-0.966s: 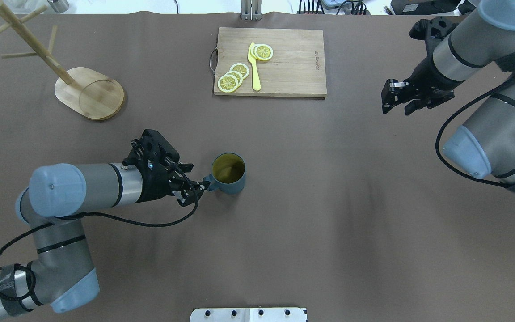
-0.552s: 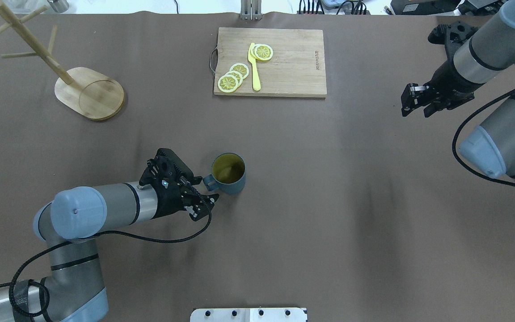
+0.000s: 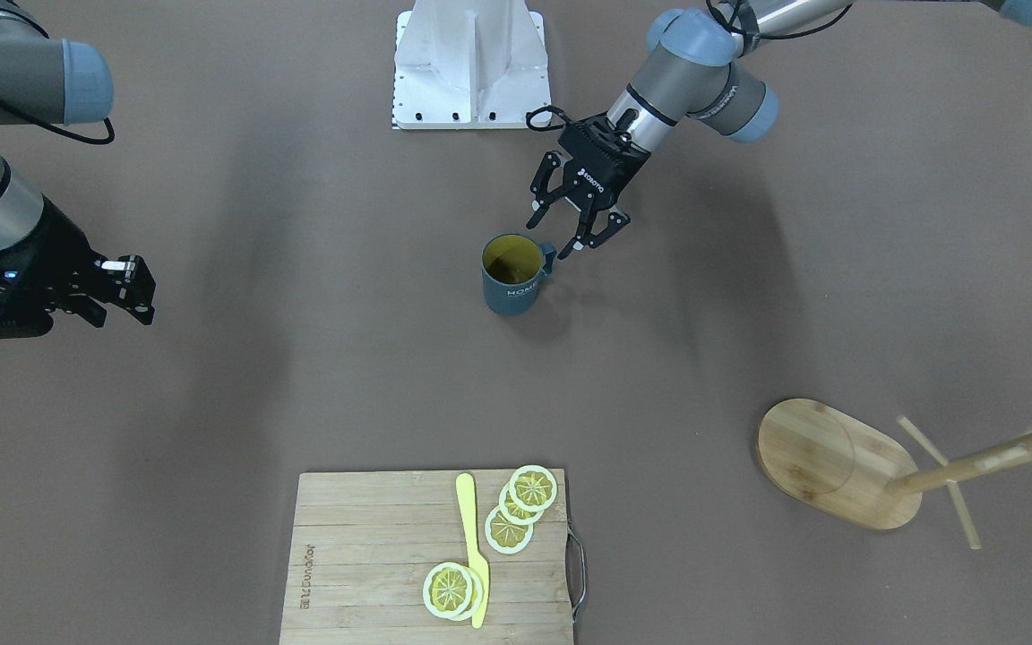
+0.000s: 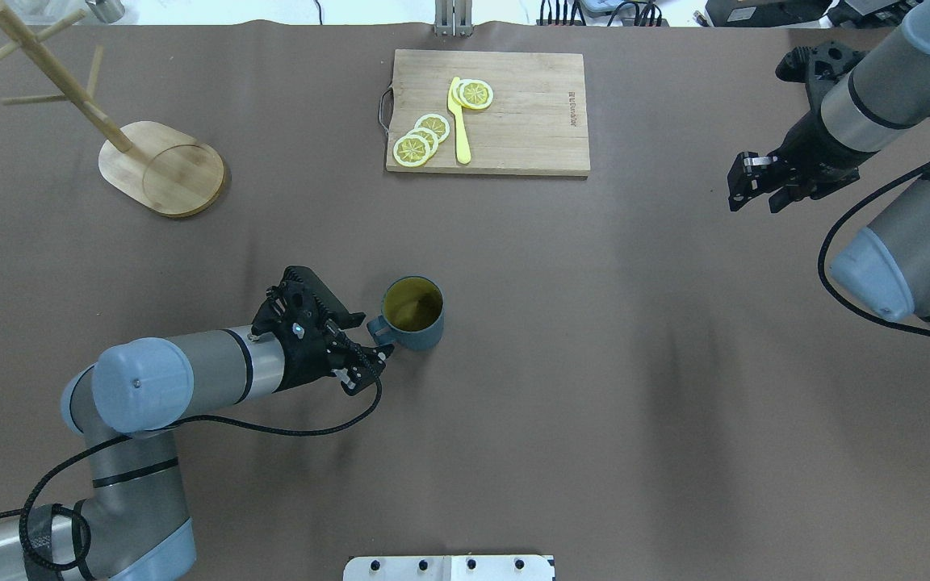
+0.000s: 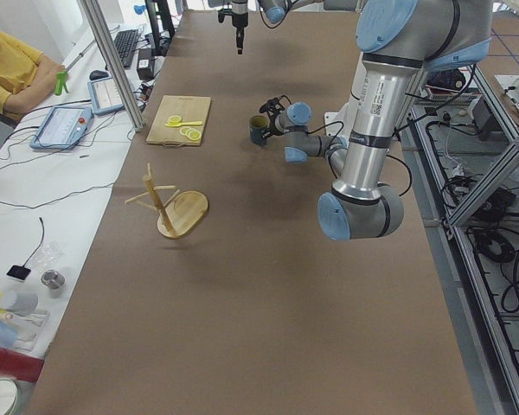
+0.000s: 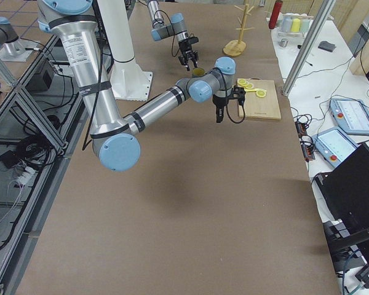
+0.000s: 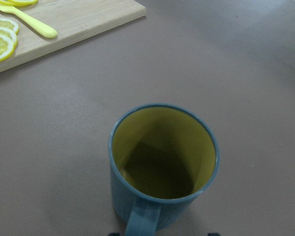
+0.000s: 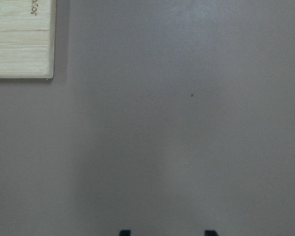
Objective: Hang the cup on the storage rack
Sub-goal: 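Grasp the blue mug by its handle with the left gripper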
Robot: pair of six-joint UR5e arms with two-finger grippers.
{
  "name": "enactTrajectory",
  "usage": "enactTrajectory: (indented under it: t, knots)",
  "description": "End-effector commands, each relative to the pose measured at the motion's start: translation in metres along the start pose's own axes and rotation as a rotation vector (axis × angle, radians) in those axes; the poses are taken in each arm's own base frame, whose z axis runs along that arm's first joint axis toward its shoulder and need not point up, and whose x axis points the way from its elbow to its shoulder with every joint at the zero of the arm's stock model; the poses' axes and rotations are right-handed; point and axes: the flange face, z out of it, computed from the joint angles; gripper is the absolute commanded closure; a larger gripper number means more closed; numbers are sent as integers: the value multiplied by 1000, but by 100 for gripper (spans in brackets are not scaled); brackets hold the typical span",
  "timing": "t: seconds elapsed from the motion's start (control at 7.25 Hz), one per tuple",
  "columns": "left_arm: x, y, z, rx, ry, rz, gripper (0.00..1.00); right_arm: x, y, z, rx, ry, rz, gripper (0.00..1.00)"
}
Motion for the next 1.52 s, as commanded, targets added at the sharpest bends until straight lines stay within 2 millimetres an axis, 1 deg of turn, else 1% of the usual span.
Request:
enactTrajectory:
  t: [0.0, 0.14, 0.28, 0.41, 0.69, 0.97, 1.1, 1.24, 1.38]
  knots:
    - [-5, 3, 4, 5, -30, 5, 35, -1, 0, 0, 0, 0, -1, 41]
    - [-8, 9, 12, 0, -56, 9, 39, -1, -1, 2, -2, 0, 2, 41]
    - [-9, 10, 13, -2, -59, 9, 51, -1, -2, 2, -1, -1, 1, 41]
    - [-12, 15, 16, -12, -66, 9, 56, -1, -2, 2, -1, -1, 1, 41]
    - [-13, 17, 17, 26, -43, 4, 56, -3, -2, 1, -1, -4, 1, 41]
    - [-30, 46, 35, 101, 3, -4, 55, -4, -2, 0, 0, -7, -1, 40]
    - [-33, 48, 36, 122, 15, -6, 56, -5, -1, -1, 2, -8, 0, 40]
    - [-26, 37, 37, 140, 27, -9, 69, -6, -1, -3, 4, -11, 2, 40]
    - [-20, 28, 38, 154, 37, -16, 88, -7, -1, -3, 5, -12, 3, 40]
